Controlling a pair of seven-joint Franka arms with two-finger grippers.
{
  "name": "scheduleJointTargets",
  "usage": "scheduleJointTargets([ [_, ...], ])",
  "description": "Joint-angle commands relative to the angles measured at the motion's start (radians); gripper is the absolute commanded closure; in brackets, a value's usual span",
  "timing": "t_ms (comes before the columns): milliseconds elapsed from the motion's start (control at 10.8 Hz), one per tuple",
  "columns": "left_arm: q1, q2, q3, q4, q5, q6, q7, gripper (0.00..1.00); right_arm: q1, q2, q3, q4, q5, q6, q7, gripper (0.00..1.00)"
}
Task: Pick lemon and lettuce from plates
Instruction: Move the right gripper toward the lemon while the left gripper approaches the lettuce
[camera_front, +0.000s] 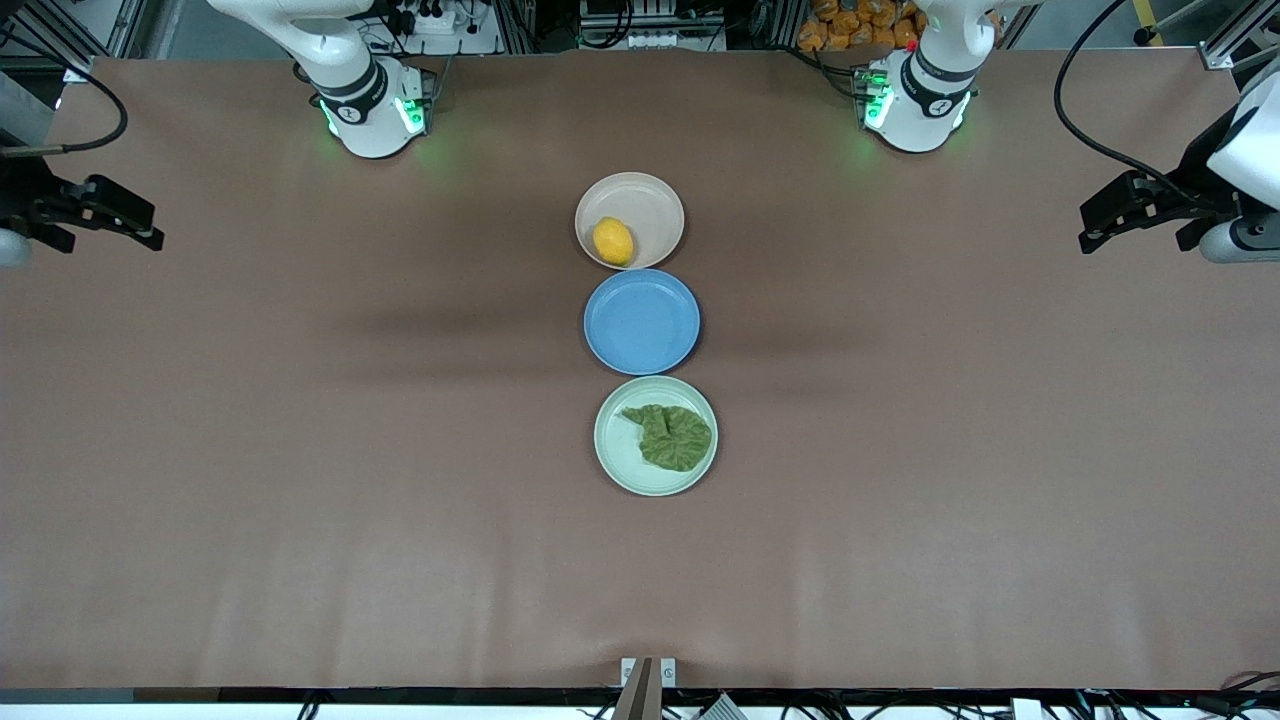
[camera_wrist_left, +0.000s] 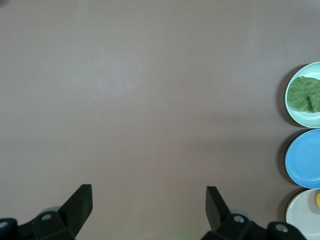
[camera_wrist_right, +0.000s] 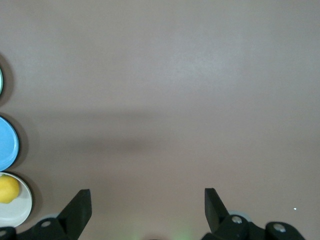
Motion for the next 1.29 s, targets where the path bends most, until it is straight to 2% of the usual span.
scheduleJointTargets([
  [0,0.005,-0.011,-0.005,0.003,0.009,-0.004,0.017,0.00,0.020,-0.007,0.003,-0.038,0.015,0.008,0.007,0.00],
  [277,0.003,-0.002,-0.009,0.000,0.007,-0.004,0.035,0.00,0.019,-0.007,0.001,-0.038,0.015,0.008,0.007,0.00],
  [462,-0.036,0.026,-0.015,-0.003,0.006,0.001,0.048,0.00,0.019,-0.007,0.001,-0.038,0.015,0.005,0.007,0.00],
  [740,-0.121,0.111,-0.017,-0.009,-0.011,0.123,0.040,0.00,0.025,-0.008,0.001,-0.052,0.016,-0.001,0.009,0.00],
  [1017,-0.200,0.242,-0.029,-0.013,-0.072,0.312,0.002,0.00,0.070,-0.016,0.003,-0.105,0.018,0.003,0.059,0.00],
  [1202,-0.288,0.308,-0.029,-0.012,-0.071,0.433,-0.132,0.00,0.118,-0.017,0.004,-0.139,0.030,0.015,0.154,0.00],
])
